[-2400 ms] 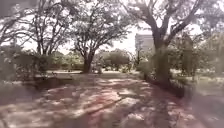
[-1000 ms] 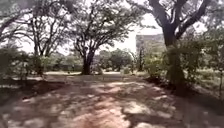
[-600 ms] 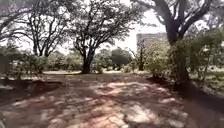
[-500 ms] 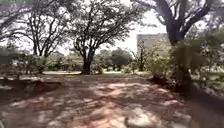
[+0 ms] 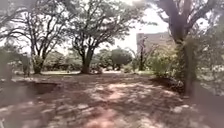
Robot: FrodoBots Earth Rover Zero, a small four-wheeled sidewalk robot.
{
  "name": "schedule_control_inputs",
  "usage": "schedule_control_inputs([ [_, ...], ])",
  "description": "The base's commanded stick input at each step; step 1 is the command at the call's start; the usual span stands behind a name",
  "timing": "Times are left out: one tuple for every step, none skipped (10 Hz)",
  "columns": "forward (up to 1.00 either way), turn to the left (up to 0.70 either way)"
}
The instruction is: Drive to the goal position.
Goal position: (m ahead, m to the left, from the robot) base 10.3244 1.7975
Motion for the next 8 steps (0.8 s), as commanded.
schedule_control_inputs([
  [0.70, 0.00],
  [0.70, 0.00],
  [0.70, 0.00],
  [0.70, 0.00],
  [0.70, 0.00],
  [0.70, 0.00],
  [0.70, 0.00],
  [0.70, 0.00],
])
